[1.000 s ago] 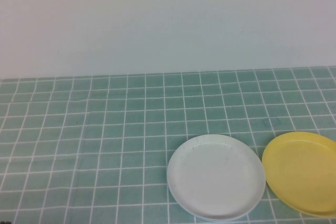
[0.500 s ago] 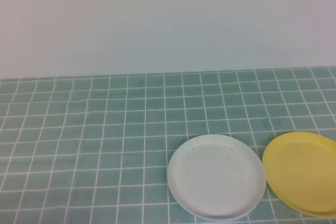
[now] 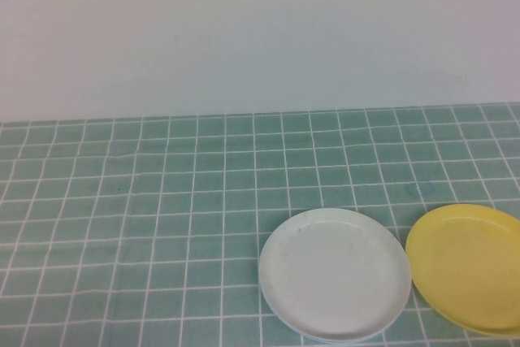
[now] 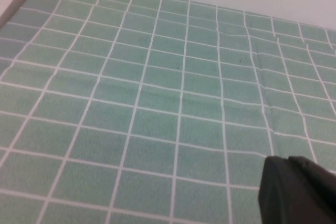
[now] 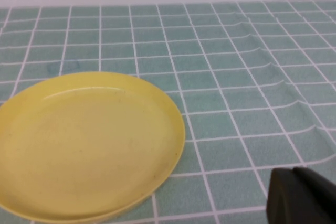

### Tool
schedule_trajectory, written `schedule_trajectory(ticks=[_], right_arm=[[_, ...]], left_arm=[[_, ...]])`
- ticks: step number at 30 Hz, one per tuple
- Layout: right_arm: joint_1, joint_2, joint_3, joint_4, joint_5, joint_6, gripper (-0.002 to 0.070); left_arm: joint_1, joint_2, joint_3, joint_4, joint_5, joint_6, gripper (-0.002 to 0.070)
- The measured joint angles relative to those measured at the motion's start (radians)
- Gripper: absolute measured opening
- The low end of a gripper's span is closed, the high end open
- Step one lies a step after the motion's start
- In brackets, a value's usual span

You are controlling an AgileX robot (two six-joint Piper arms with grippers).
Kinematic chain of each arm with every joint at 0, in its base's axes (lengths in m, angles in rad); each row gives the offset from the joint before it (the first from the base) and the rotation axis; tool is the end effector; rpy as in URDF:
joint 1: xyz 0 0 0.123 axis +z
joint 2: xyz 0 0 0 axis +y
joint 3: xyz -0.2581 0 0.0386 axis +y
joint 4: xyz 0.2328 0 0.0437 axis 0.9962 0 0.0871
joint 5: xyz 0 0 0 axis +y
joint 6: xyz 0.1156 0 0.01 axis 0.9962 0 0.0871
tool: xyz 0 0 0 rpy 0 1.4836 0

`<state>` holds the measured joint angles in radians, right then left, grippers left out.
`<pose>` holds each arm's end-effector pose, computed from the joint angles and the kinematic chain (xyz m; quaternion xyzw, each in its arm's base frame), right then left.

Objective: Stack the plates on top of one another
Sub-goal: Pick up the yellow plate

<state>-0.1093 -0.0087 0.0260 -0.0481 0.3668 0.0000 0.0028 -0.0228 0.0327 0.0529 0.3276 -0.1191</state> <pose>0.0853 -0.0114 0.1650 0.0310 0.8032 -0.0527 0.5926 0.0867 0.0022 0.1683 -0.0336 0.7890 -0.0136 0.6133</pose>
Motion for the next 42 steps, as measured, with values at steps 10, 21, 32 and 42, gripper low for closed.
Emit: schedule_trajectory(ticks=[10, 21, 32, 42], right_arm=[[0.0, 0.0, 0.0, 0.0, 0.0, 0.0, -0.0002], [0.0, 0.0, 0.0, 0.005, -0.015, 0.0, -0.0002], [0.0, 0.0, 0.0, 0.501, -0.367, 0.122, -0.0002], [0.0, 0.0, -0.061, 0.515, -0.315, 0.006, -0.0002]], left_arm=[[0.0, 0.0, 0.0, 0.0, 0.0, 0.0, 0.0], [0.0, 0.0, 0.0, 0.0, 0.0, 0.016, 0.0], [0.0, 0.0, 0.0, 0.0, 0.0, 0.016, 0.0], [0.0, 0.0, 0.0, 0.0, 0.0, 0.016, 0.0]])
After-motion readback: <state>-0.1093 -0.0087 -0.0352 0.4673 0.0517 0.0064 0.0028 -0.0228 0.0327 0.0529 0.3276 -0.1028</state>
